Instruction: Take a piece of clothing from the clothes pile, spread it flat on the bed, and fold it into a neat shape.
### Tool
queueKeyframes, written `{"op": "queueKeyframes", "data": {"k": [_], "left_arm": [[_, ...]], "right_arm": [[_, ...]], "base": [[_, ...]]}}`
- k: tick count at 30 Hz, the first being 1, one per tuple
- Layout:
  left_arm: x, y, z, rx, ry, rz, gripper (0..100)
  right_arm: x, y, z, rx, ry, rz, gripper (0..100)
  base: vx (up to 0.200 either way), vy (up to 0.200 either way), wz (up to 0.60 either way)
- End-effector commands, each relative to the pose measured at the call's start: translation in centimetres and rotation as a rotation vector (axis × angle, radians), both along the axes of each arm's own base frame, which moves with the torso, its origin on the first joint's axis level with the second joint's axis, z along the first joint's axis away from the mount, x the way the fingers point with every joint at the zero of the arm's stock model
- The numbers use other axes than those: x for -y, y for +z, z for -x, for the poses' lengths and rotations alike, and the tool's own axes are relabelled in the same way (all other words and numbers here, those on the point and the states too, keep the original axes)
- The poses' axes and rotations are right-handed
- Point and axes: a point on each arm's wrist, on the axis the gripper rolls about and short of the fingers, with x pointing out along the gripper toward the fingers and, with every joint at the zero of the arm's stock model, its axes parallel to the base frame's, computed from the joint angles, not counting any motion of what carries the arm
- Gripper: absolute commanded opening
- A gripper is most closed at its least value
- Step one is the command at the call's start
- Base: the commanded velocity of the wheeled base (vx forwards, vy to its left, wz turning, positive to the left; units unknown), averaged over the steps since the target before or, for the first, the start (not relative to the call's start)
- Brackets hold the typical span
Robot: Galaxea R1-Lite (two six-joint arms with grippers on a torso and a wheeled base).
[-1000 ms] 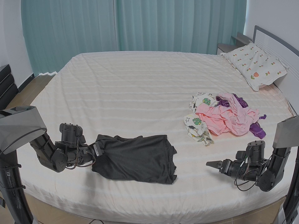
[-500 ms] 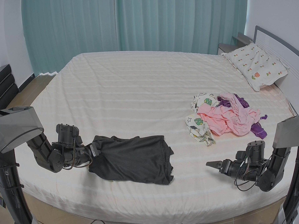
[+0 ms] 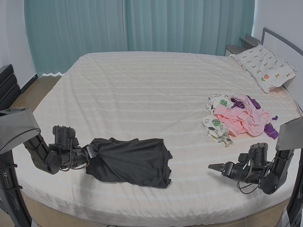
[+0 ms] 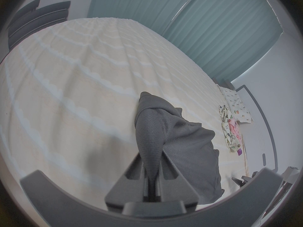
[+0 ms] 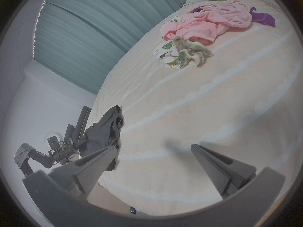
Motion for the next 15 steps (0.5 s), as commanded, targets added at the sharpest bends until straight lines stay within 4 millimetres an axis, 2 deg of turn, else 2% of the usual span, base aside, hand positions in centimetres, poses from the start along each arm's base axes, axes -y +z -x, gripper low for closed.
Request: {"op": "queueKeyframes", "data": {"k": [1,15], "left_arm": [[-0.4,0.1,-0.1,0.005,0.012,0.001,0],[-1.6,-0.2,-0.2,-0.002,0.045,-0.001,0]], "right_arm": [[-0.1,-0.1,0.0,-0.003,0.004,0.000,100],[-0.2,-0.2,0.0,-0.005,0.006,0.000,100]], "base": [[0.000,0.200,0.00],[0.000,0.200,0.00]]}}
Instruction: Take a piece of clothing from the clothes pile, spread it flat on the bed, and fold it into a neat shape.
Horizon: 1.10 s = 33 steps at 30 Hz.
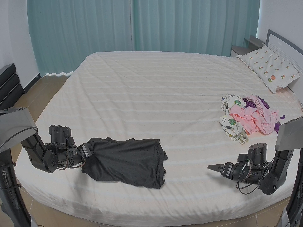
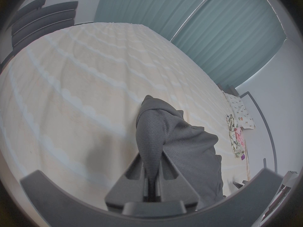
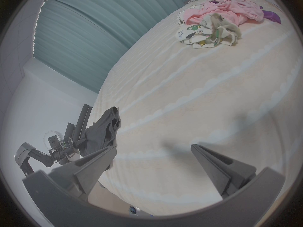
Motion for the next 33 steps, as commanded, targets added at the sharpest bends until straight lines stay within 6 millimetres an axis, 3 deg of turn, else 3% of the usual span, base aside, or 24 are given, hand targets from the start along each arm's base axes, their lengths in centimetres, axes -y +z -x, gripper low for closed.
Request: {"op": "queueKeyframes", "data": {"k": [1,10,23,24,29,33], "left_arm": [[-0.2,-0.2,0.0,-0.004,0.007,0.000,0],[-0.5,-0.4,0.0,-0.012,0.015,0.000,0],[-0.5,-0.9,0.9,-0.044,0.007,0.011,0],[-0.4,-1.0,0.9,-0.047,0.008,0.011,100],[-0.8,-0.7,1.2,-0.048,0.023,0.013,100],[-2.4,0.5,1.9,-0.030,0.092,0.035,100]], "right_arm": [[0.0,0.0,0.0,0.000,0.000,0.000,100],[0.0,0.0,0.0,-0.001,-0.001,0.001,100],[-0.2,0.0,0.0,0.001,0.004,0.002,100],[-0.2,0.0,0.0,0.001,0.004,0.002,100],[-0.6,0.0,0.1,0.005,0.014,0.004,100],[-0.8,0.1,0.1,0.011,0.025,0.003,100]], "base": [[0.000,0.200,0.00],[0.000,0.200,0.00],[0.000,0.000,0.00],[0.000,0.000,0.00],[0.000,0.000,0.00],[0.000,0.000,0.00]]}}
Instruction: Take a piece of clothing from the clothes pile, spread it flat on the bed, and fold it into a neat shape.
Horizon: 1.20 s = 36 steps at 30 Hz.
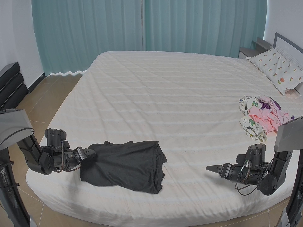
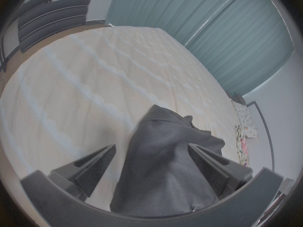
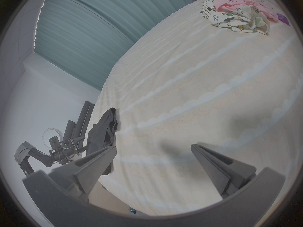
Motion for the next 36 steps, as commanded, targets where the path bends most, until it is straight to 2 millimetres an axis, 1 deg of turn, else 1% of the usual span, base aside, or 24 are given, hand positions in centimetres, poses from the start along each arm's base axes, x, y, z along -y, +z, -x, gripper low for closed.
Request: {"op": "queueKeyframes", "data": {"k": [1,4,5,7,8,10,12,13,16,17,18,20,21,22,25,27,36], "left_arm": [[-1.3,1.3,1.3,0.008,0.071,0.030,100],[-2.1,1.2,3.1,-0.033,0.120,0.058,100],[-2.5,1.2,3.9,-0.046,0.139,0.065,100],[-3.4,1.2,4.7,-0.051,0.169,0.084,100],[-4.0,1.2,5.3,-0.054,0.188,0.113,100],[-4.7,1.3,6.0,-0.052,0.209,0.179,100],[-5.3,1.5,6.6,-0.042,0.223,0.252,100],[-5.4,1.5,6.9,-0.039,0.222,0.272,100],[-5.3,1.1,7.7,-0.043,0.207,0.287,100],[-5.3,1.1,7.7,-0.043,0.207,0.287,100],[-5.3,1.1,7.9,-0.030,0.206,0.287,100],[-5.3,1.1,8.0,-0.017,0.205,0.288,100],[-5.3,1.2,8.0,-0.014,0.205,0.288,100],[-5.3,1.1,8.1,-0.015,0.205,0.288,100],[-5.2,0.8,8.1,-0.027,0.204,0.288,100],[-5.2,0.8,8.0,-0.027,0.202,0.286,100],[-5.2,0.6,8.0,-0.034,0.205,0.287,100]], "right_arm": [[-0.5,0.2,0.0,0.008,0.016,-0.007,100],[-2.1,0.3,0.3,0.001,0.051,-0.032,100],[-3.1,0.3,0.2,0.002,0.064,-0.039,100],[-4.9,0.0,-0.2,0.011,0.070,-0.037,100],[-6.2,-0.4,-0.4,0.022,0.065,-0.023,100],[-8.0,-0.7,-0.6,0.048,0.070,-0.004,100],[-9.8,-0.2,-0.9,0.088,0.099,-0.011,100],[-10.4,-0.1,-0.9,0.090,0.113,-0.014,100],[-13.8,0.1,-0.9,0.055,0.187,0.004,100],[-14.0,0.2,-0.9,0.054,0.189,0.002,100],[-15.3,0.3,-1.1,0.036,0.208,-0.003,100],[-16.7,0.6,-0.9,0.022,0.217,-0.027,100],[-17.0,0.7,-0.8,0.019,0.220,-0.032,100],[-17.7,0.4,-0.4,0.009,0.241,-0.024,100],[-18.7,-0.9,0.2,-0.018,0.272,0.001,100],[-19.1,-1.3,0.3,-0.022,0.281,0.005,100],[-19.7,-2.4,-0.1,-0.003,0.313,0.047,100]], "base": [[0.000,0.000,0.00],[0.000,0.000,0.00],[0.000,0.000,0.00],[0.000,0.000,0.00],[0.000,0.000,0.00],[0.000,0.000,0.00],[0.000,0.000,0.00],[0.000,0.000,0.00],[0.000,0.000,0.00],[0.000,0.000,0.00],[0.000,0.000,0.00],[0.000,0.000,0.00],[0.000,0.000,0.00],[0.000,0.000,0.00],[0.000,0.000,0.00],[0.000,0.000,0.00],[0.000,0.000,0.00]]}}
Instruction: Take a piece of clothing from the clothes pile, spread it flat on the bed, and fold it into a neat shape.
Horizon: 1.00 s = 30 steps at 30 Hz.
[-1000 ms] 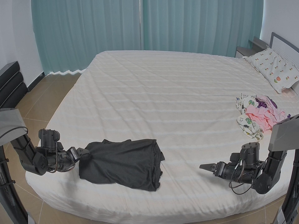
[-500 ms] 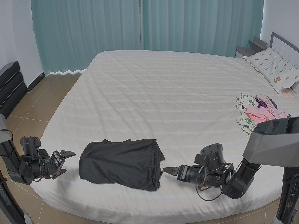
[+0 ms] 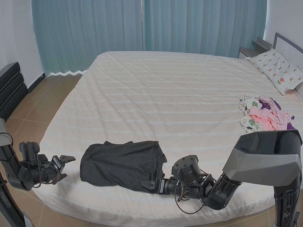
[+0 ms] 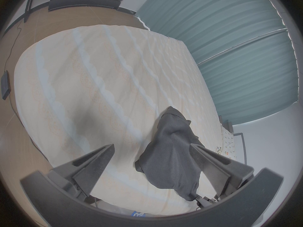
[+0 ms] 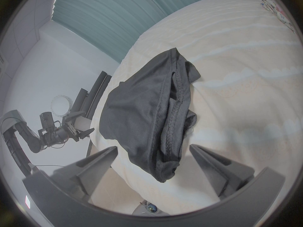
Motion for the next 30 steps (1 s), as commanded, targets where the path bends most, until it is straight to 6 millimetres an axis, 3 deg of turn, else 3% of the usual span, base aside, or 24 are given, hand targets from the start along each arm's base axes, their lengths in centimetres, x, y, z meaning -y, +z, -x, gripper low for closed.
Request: {"op": "queueKeyframes", "data": {"k": [1,11,25,30], "left_arm": [[0.0,-0.3,0.0,-0.011,0.001,0.002,100],[0.0,-0.3,0.0,-0.014,0.003,0.003,100],[-0.1,-0.8,0.0,-0.032,0.002,0.006,100],[0.0,-0.8,0.0,-0.033,0.000,0.008,100]], "right_arm": [[-0.3,-0.8,-0.1,-0.008,0.006,0.012,0],[1.2,0.9,1.2,-0.060,0.023,0.101,0],[1.4,0.2,1.3,-0.055,0.042,0.135,0],[2.7,2.8,0.4,-0.011,-0.001,0.091,0]], "base": [[0.000,0.000,0.00],[0.000,0.000,0.00],[0.000,0.000,0.00],[0.000,0.000,0.00]]}}
